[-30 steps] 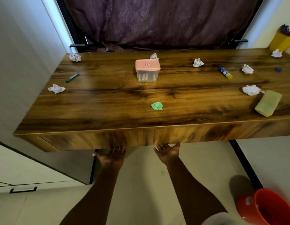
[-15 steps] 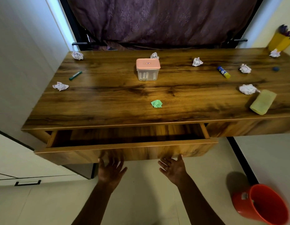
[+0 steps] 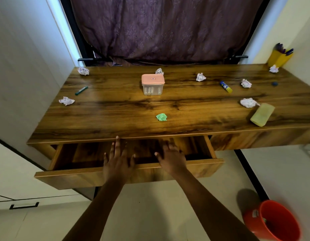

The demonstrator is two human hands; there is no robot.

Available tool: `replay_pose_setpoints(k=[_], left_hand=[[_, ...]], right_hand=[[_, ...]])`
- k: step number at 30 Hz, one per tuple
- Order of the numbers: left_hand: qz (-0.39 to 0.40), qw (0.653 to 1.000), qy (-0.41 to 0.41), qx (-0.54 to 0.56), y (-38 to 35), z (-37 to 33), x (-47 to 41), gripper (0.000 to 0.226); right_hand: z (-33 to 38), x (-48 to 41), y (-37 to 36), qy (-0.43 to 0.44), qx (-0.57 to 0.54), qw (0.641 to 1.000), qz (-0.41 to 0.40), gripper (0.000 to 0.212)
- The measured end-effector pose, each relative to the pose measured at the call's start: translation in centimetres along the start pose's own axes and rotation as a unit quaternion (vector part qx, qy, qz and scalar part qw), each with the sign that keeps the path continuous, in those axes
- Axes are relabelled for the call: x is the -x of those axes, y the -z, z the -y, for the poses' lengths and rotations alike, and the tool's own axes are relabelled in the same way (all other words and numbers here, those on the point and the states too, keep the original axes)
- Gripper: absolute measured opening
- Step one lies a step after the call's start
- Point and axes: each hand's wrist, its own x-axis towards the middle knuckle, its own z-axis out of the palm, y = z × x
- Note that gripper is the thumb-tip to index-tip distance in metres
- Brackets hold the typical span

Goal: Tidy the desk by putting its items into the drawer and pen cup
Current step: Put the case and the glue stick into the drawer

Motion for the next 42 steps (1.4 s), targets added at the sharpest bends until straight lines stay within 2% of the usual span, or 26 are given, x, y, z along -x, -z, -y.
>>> replay_pose_setpoints(k=[4, 7, 17, 23, 27, 30, 32, 34, 37, 39, 42], left_hand=[[0.016, 1.0, -0.004, -0.017, -0.2, 0.0, 0.1, 0.067], [0.034, 0.999, -0.003, -0.019, 0.0, -0.2, 1.1, 0.073], [0.073, 0.995, -0.001, -0.062, 0.6, -0.5, 9.2, 0.064], [0.068, 0.996, -0.012, -0.064, 0.9, -0.4, 15.1, 0.083], [0.078, 0.994, -0.013, -0.075, 1.1, -0.4, 16.7, 0.074], [0.103, 0.993, -0.001, -0.063, 1.3, -0.3, 17.0, 0.069], [0.146, 0.989, 0.014, -0.025, 1.6, -0.5, 16.7, 0.066], [0.175, 0.984, 0.031, 0.017, 2.8, -0.9, 15.2, 0.067], [0.1, 0.986, 0.027, 0.132, 5.1, -1.8, 8.7, 0.062], [0.057, 0.961, 0.034, 0.269, 7.3, -2.9, 1.8, 0.056], [0.066, 0.91, 0.104, 0.397, 10.8, -5.8, -9.2, 0.046]], right_hand=[[0.0, 0.0, -1.1, -0.006, 0.025, 1.0, 0.005, 0.056], [0.0, 1.1, -1.2, -0.011, 0.032, 0.999, 0.009, 0.055], [-0.2, 9.5, -2.5, -0.027, 0.038, 0.999, 0.001, 0.058], [-0.4, 15.2, -3.4, -0.025, 0.037, 0.999, -0.005, 0.054], [-0.4, 17.1, -3.5, -0.026, 0.035, 0.999, -0.009, 0.054], [-0.6, 17.2, -3.5, -0.024, 0.038, 0.999, 0.018, 0.055], [-0.8, 16.8, -3.2, -0.023, -0.007, 0.999, 0.049, 0.056], [-0.8, 15.8, -1.7, -0.037, -0.111, 0.992, 0.047, 0.057], [0.1, 11.4, 3.2, -0.053, -0.242, 0.969, -0.009, 0.051], [0.9, 6.0, 7.1, -0.052, -0.298, 0.952, -0.049, 0.046], [1.6, -4.1, 12.0, -0.051, -0.379, 0.921, -0.079, 0.037]])
